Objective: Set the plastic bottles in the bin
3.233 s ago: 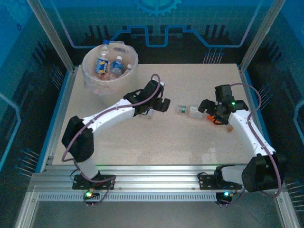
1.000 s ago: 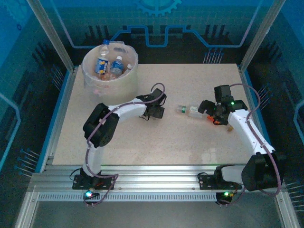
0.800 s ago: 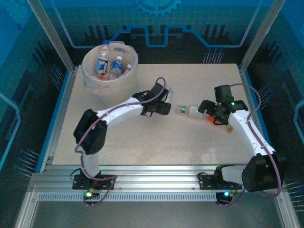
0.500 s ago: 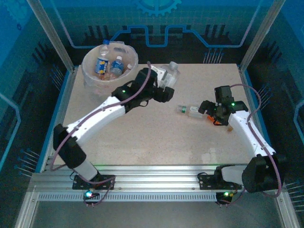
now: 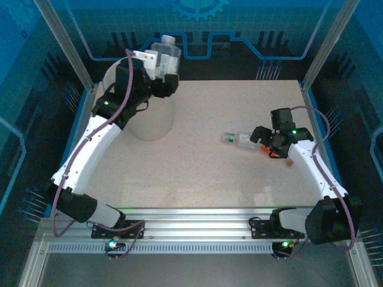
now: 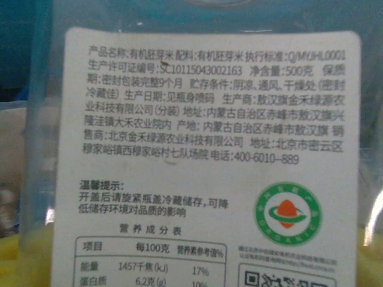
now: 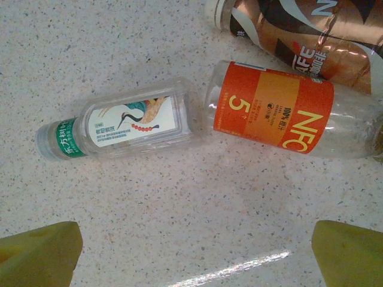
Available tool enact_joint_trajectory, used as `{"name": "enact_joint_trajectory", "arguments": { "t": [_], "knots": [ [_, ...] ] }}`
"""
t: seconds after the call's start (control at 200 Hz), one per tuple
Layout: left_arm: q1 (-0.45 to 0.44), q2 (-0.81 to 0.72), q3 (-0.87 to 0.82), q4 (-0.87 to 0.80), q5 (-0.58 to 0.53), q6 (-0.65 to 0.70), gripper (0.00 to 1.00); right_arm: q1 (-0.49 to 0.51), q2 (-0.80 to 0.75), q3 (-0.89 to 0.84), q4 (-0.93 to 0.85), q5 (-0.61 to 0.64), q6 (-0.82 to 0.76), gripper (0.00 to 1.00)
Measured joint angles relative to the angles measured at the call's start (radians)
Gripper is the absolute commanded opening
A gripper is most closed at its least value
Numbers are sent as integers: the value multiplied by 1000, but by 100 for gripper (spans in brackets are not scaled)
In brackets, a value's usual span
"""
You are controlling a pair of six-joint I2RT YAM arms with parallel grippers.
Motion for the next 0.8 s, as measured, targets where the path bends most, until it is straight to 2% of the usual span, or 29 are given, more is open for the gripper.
{"name": "enact_joint_trajectory", "arguments": {
  "t": [0.125,0.33,0.8],
  "knots": [
    [80,8,31,-29,10,-1,65,0,0,0,0,-3,0,100],
    [161,78,109,-77,27,-6,66,0,0,0,0,-3,0,100],
    [217,229,149,-186,46,-40,73,0,0,0,0,-4,0,100]
  ]
}}
